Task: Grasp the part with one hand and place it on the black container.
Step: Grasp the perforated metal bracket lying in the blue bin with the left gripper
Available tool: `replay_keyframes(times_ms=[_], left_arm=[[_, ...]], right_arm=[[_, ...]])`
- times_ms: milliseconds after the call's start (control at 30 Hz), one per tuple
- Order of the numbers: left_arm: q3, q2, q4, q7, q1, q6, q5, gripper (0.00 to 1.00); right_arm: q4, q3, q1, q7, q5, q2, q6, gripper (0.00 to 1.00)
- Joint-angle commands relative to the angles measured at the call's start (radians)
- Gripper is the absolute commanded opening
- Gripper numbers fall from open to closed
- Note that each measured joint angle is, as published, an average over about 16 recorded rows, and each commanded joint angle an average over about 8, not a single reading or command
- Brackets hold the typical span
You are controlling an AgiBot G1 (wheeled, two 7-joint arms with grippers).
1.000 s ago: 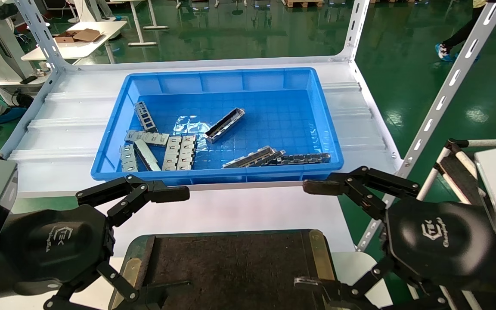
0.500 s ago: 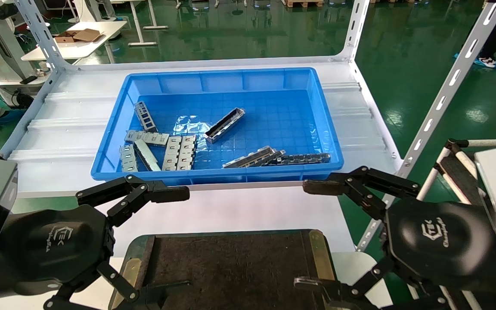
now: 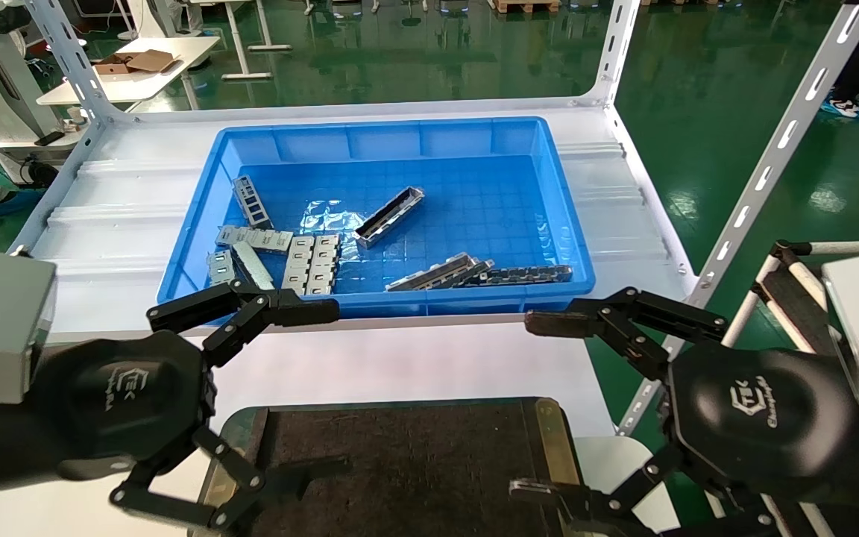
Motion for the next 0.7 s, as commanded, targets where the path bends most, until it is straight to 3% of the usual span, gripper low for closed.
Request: replay_keyframes(times_ms=[33, 700], left_arm=[[0.004, 0.007, -0.002, -0.001, -0.008, -0.012, 0.012, 1.0], [0.099, 0.208, 0.222, 0.104, -0.155, -0.216, 0.28, 1.0]], right_arm=[[0.0, 0.0, 0.0, 0.0, 0.0, 0.0, 0.0, 1.0], [0.0, -0.001, 0.0, 0.0, 0.0, 0.0, 0.0, 1.0]])
